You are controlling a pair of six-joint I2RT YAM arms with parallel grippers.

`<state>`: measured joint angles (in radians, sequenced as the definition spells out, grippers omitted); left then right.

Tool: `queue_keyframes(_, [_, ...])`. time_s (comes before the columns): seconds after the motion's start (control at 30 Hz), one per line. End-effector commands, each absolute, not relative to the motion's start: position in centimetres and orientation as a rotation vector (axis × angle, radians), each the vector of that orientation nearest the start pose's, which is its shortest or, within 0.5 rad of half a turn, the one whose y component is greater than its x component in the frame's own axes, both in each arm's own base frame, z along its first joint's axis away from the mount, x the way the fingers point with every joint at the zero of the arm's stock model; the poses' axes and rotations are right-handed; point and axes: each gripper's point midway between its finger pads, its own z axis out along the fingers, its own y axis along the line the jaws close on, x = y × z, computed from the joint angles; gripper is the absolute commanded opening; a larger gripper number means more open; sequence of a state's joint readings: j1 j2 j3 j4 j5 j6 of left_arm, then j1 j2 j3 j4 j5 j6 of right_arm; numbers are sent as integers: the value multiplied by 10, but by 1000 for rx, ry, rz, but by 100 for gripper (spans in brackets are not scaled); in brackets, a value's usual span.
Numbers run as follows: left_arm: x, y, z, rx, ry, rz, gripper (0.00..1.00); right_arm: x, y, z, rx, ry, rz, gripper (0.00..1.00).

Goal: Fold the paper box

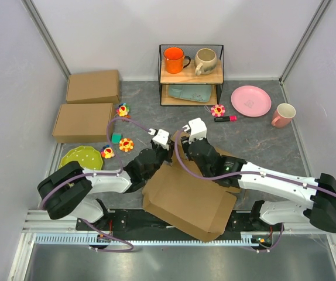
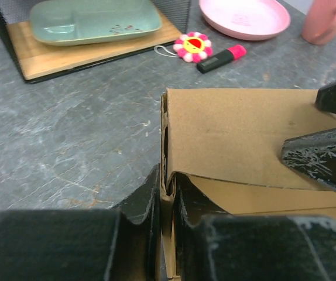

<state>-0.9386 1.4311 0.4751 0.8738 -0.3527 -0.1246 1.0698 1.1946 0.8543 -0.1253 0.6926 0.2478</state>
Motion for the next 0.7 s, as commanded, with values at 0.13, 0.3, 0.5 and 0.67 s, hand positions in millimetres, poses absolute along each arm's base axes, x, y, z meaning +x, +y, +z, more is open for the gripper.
queue_keyframes(0.13, [290,-284,120,342,1692,-393,24,263,285,163,-432,1943,253,51])
queue_keyframes(0.3, [291,-284,112,379,1685,-364,46,263,282,162,-435,1945,253,51])
queue_keyframes(0.5, [289,-283,95,402,1684,-359,23,265,281,165,-436,1940,256,51])
queue_keyframes(0.67, [294,-281,94,383,1679,-328,2,263,281,163,-444,1946,259,51])
